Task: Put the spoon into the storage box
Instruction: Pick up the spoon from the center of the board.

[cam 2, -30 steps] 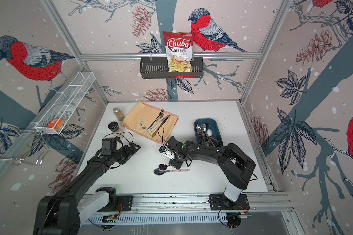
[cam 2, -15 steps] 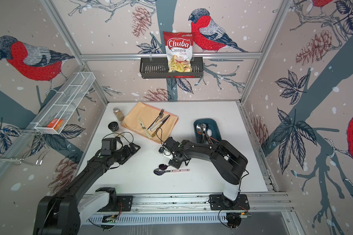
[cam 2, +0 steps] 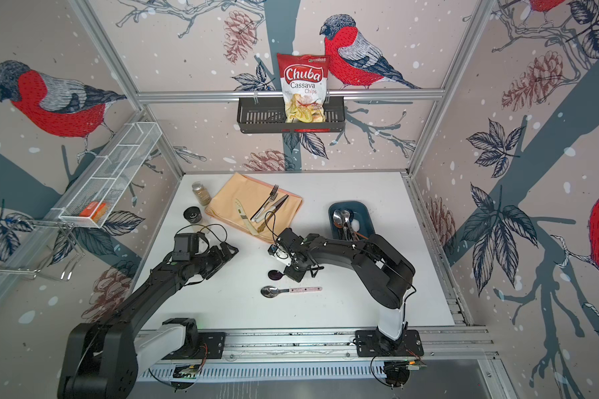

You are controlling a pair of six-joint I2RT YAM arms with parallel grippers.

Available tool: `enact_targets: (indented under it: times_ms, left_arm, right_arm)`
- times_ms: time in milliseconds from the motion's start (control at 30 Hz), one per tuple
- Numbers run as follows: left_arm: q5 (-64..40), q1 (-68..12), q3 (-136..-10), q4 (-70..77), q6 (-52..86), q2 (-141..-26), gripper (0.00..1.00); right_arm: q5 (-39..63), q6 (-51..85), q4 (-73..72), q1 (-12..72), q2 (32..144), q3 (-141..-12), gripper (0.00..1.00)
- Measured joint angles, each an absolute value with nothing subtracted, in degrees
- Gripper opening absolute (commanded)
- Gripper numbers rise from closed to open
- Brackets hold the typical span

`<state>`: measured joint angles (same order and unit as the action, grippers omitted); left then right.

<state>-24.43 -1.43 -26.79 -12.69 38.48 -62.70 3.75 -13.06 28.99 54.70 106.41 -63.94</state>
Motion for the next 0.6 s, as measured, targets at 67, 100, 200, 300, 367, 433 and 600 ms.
enact_targets:
  times_ms: [67, 100, 200, 300, 367, 433, 600]
  left_arm:
    - [-24.5, -1.4, -27.0, -12.7, 38.5, -63.0, 0.96]
    - [-24.5, -1.4, -27.0, -12.7, 38.5, -63.1, 0.96]
    - [-24.6, -1.4, -27.1, -12.7, 38.3, -63.2, 0.96]
    - [-24.7, -1.3, -27.2, -12.7, 38.1, -63.3, 0.96]
    - [-25.1, -1.3, -27.5, -12.7, 37.5, -63.5, 0.96]
    - [-25.4, -1.3, -28.0, -12.7, 37.0, -63.5, 0.96]
    - [-25.4, -1.3, -28.6, -12.7, 36.0, -63.4, 0.96]
  right_arm:
    - [3.7, -12.3, 29.0, 54.5, 106.7, -64.3, 0.19]
    - [3.6, -12.0, 29.0, 54.4, 106.9, -64.5, 0.17]
    - [3.4, -11.6, 29.0, 54.4, 107.2, -64.9, 0.14]
    - [3.4, -10.5, 29.1, 54.4, 107.6, -65.4, 0.09]
    - [3.3, -10.3, 29.1, 54.4, 107.7, -65.6, 0.08]
    - [3.2, -10.2, 29.1, 54.4, 107.6, -65.7, 0.07]
    - [1.9, -9.6, 28.8, 55.1, 106.8, -65.7, 0.04]
